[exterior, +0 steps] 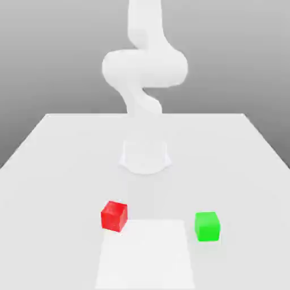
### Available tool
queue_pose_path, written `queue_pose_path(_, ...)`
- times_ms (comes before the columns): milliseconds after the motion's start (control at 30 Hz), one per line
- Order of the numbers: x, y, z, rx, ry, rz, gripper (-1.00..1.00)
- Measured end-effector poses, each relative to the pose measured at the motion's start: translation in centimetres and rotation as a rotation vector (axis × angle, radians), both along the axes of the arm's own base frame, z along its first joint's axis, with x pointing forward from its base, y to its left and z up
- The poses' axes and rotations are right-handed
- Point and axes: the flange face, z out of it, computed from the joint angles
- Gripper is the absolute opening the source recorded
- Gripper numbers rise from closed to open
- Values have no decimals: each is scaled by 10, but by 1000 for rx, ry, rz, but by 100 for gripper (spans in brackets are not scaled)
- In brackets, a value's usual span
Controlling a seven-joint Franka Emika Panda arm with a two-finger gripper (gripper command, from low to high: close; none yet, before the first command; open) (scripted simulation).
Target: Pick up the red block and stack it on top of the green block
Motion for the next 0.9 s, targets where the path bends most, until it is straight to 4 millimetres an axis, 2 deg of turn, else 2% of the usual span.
queue_pose_path(133,32,-17,-99,11,147,-58,0)
queue_pose_path(233,39,-31,-174,26,257,-103,0)
queue_pose_path(300,36,-40,-225,39,332,-134,0)
queue_pose_path(400,19,-53,-300,64,450,-183,0)
queue_pose_path(600,-44,-69,-453,124,685,-280,0)
queue_pose_path(667,-51,-70,-480,129,707,-290,0)
queue_pose_path(767,-55,-70,-508,130,713,-292,0)
queue_pose_path(800,-56,-70,-514,130,714,-292,-100)
queue_pose_path(900,-56,-70,-514,130,714,-292,-100)
